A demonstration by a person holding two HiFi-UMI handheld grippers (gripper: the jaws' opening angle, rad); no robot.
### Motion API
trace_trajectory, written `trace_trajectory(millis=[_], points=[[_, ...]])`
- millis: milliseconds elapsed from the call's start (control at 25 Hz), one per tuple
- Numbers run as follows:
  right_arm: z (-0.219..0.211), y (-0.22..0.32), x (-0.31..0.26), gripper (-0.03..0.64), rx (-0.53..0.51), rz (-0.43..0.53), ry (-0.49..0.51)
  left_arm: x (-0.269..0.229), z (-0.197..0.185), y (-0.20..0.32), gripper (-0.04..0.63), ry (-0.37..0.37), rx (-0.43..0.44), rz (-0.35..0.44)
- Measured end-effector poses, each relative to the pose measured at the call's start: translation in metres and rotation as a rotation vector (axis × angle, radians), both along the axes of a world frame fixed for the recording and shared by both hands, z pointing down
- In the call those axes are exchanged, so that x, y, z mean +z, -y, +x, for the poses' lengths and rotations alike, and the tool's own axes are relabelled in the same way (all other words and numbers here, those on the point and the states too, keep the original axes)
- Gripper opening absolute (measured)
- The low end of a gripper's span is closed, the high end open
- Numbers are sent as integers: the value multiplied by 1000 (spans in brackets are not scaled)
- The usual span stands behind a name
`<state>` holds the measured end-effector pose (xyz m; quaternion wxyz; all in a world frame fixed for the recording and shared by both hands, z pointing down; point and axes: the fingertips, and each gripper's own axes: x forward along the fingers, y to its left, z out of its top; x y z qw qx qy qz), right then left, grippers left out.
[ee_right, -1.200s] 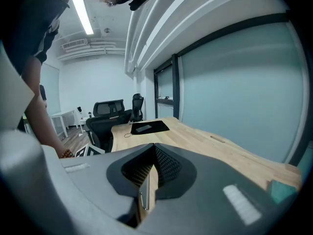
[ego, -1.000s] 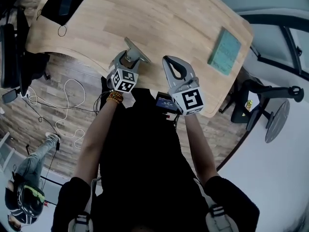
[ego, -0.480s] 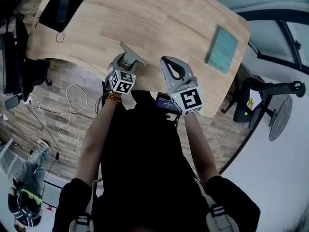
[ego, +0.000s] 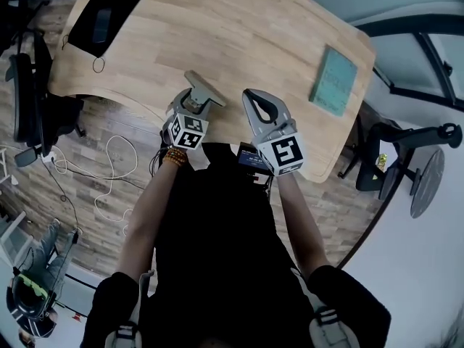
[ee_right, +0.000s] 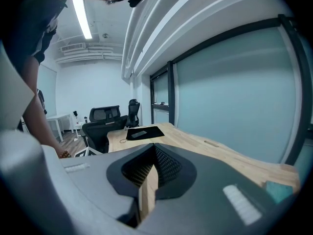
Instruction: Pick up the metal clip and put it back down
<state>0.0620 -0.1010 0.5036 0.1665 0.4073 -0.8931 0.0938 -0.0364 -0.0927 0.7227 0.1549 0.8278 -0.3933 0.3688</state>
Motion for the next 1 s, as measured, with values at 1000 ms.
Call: trace_trajectory(millis=[1000], points=[[-9, 13, -29, 23, 16, 73, 10, -136, -15, 28, 288, -170, -81, 190]])
